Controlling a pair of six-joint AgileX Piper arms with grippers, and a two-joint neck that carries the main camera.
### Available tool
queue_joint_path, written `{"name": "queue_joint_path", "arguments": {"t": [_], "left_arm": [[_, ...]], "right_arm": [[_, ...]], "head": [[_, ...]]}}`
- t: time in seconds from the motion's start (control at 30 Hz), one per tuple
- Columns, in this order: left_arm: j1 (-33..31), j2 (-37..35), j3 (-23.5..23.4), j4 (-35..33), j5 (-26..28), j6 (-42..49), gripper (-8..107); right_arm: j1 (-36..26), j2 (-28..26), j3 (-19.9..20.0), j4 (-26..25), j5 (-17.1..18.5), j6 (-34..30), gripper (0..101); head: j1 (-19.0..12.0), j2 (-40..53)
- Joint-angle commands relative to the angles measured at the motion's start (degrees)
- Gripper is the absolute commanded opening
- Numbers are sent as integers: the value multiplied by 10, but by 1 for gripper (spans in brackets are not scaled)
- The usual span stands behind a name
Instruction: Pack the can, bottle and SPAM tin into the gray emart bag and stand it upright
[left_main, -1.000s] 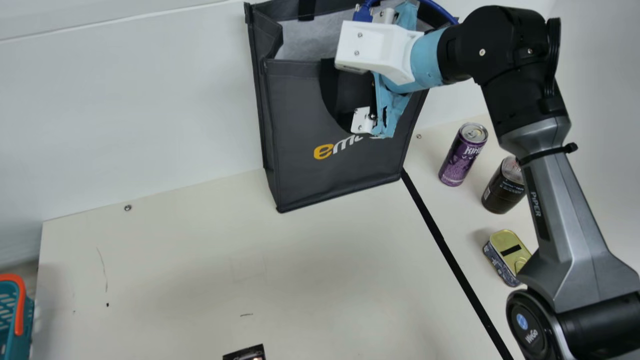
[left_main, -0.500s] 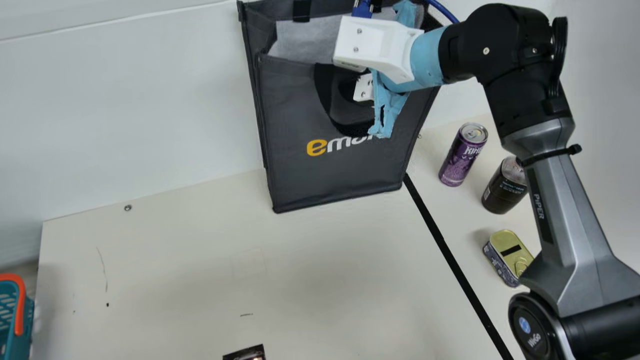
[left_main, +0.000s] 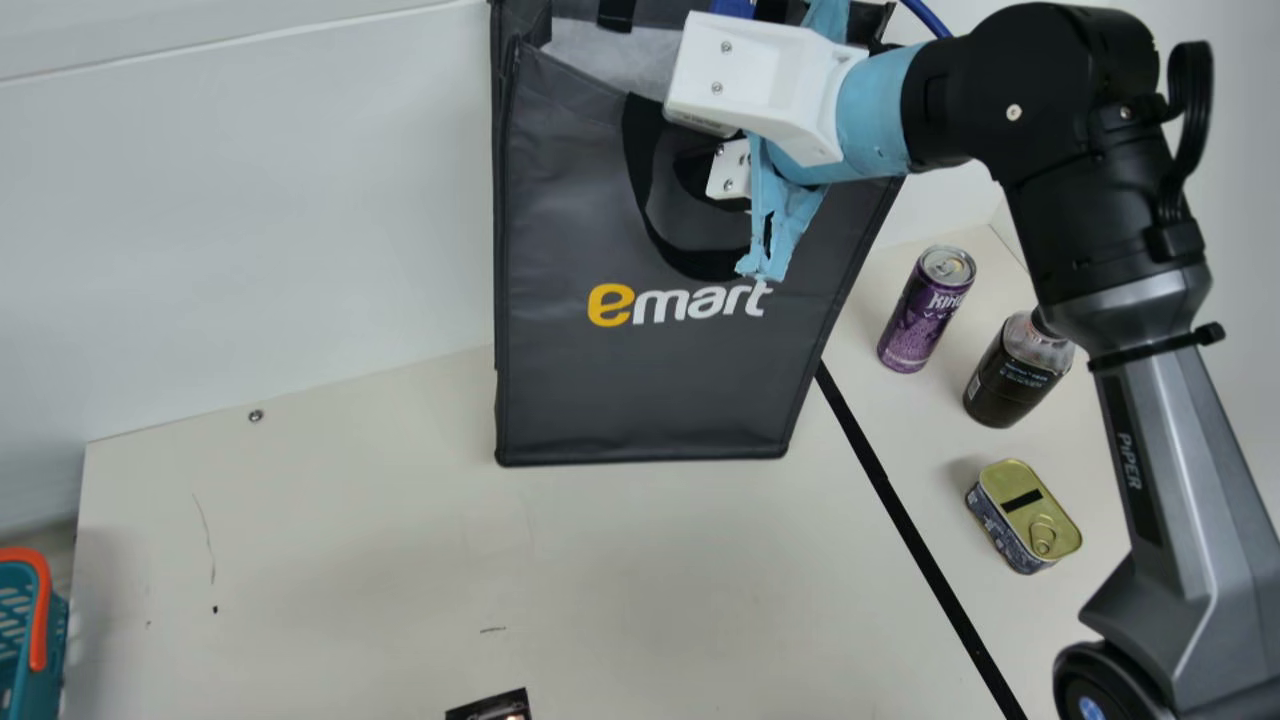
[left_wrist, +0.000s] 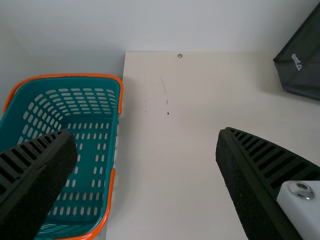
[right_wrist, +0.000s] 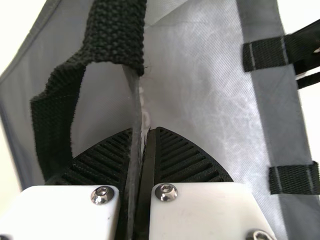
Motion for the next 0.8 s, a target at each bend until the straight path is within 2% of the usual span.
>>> {"name": "queue_joint_path", "arguments": {"t": [0.0, 0.37, 0.77], "left_arm": [[0, 0, 0, 0, 0, 0, 90], [0, 0, 0, 0, 0, 0, 90], [0, 0, 0, 0, 0, 0, 90]], "right_arm": [[3, -9, 5, -4, -1, 3, 0], [19, -64, 26, -23, -1, 18, 0], [38, -113, 30, -37, -1, 26, 0]], "head": [[-14, 0], [-14, 0], [-14, 0]]}}
